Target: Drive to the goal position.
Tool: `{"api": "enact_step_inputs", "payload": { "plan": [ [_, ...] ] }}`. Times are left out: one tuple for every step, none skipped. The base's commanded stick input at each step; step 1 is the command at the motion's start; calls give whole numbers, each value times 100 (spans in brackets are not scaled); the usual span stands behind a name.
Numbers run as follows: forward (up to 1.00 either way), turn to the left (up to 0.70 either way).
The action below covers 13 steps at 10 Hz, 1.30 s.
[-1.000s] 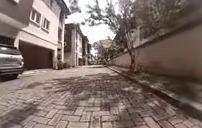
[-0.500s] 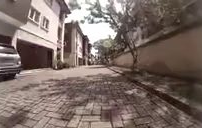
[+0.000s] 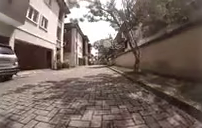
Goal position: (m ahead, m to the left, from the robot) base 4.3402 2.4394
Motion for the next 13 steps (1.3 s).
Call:
{"api": "enact_step_inputs", "payload": {
  "plan": [
    [50,0],
    [50,0],
    [50,0],
    [50,0],
    [50,0],
    [50,0],
    [50,0],
    [50,0],
    [50,0],
    [50,0],
    [50,0],
    [50,0],
    [50,0]
  ]
}}
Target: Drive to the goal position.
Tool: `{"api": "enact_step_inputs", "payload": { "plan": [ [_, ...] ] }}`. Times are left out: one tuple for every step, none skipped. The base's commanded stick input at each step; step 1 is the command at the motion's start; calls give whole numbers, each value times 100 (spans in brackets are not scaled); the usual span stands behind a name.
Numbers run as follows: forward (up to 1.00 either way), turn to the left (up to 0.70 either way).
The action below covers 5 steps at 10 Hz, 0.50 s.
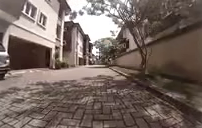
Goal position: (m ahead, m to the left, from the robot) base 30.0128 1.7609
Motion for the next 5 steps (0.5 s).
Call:
{"api": "enact_step_inputs", "payload": {
  "plan": [
    [50,0],
    [50,0],
    [50,0],
    [50,0],
    [50,0]
  ]
}}
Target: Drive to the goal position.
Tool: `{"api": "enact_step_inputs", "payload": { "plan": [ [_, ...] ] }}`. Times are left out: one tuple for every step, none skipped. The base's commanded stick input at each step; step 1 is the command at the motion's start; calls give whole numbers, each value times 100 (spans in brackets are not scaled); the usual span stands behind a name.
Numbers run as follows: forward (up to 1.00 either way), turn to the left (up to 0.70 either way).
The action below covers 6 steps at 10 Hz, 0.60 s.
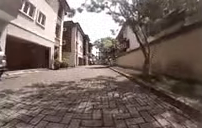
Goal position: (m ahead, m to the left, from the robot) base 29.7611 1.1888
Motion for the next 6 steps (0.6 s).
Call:
{"api": "enact_step_inputs", "payload": {
  "plan": [
    [50,0],
    [50,0],
    [50,0],
    [50,0],
    [50,0],
    [50,0]
  ]
}}
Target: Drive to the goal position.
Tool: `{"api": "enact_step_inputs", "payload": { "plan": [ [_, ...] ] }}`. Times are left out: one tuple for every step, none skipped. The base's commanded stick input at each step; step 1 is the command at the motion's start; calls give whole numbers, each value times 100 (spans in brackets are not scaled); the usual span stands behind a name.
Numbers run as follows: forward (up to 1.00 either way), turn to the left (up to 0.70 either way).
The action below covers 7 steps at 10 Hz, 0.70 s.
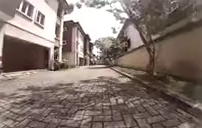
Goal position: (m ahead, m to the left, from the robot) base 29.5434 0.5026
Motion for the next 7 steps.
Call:
{"api": "enact_step_inputs", "payload": {
  "plan": [
    [50,0],
    [50,0],
    [50,0],
    [50,0],
    [50,0],
    [50,0],
    [50,0]
  ]
}}
